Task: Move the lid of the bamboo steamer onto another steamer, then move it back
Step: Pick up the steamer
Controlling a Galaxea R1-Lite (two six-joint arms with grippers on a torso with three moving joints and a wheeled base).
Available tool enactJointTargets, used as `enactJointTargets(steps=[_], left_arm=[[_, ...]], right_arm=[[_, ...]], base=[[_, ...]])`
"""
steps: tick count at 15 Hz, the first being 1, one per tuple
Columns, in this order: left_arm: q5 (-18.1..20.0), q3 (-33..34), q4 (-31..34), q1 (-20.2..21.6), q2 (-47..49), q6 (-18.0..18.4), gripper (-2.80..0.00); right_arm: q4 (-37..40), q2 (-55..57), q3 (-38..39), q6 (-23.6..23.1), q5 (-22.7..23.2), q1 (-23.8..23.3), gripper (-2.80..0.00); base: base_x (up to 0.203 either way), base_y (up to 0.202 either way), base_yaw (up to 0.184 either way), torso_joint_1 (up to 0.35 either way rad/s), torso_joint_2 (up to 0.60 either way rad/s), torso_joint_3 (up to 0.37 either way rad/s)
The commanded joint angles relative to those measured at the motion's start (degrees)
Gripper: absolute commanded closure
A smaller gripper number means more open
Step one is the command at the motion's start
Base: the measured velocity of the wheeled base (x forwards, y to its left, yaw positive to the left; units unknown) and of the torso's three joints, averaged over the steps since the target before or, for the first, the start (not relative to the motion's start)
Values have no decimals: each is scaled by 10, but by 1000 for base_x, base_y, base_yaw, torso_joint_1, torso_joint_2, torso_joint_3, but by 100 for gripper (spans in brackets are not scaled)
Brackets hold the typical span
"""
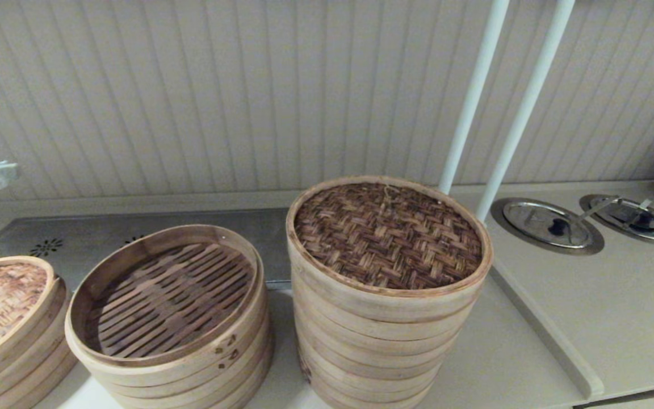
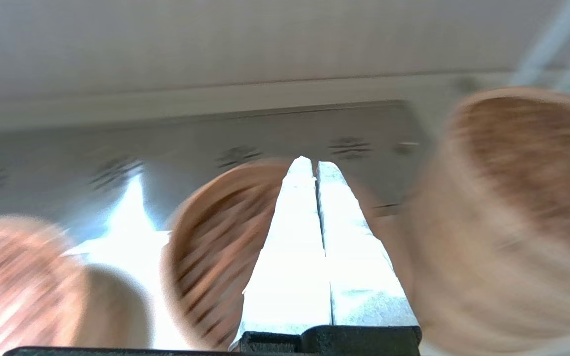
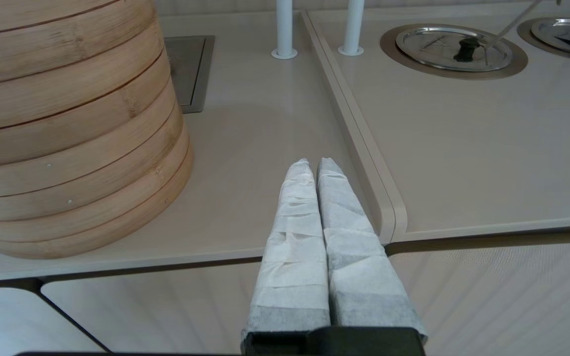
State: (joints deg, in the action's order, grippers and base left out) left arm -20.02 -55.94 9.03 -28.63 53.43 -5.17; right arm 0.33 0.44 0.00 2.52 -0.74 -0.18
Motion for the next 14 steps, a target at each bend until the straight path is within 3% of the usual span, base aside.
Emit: enactJointTargets(steps=[1, 6, 14], left_arm=[[6, 86, 3, 52, -121, -4, 0], [-46, 219, 25, 62, -188, -81, 0], [-68, 243, 107, 62, -198, -153, 0]], right_arm=[[0, 1, 2, 0, 0, 0, 0], [0, 0, 2, 0, 0, 0, 0], [0, 1, 2, 0, 0, 0, 0]], base=[[0, 0, 0, 0, 0, 0], [0, 0, 0, 0, 0, 0], [0, 0, 0, 0, 0, 0]])
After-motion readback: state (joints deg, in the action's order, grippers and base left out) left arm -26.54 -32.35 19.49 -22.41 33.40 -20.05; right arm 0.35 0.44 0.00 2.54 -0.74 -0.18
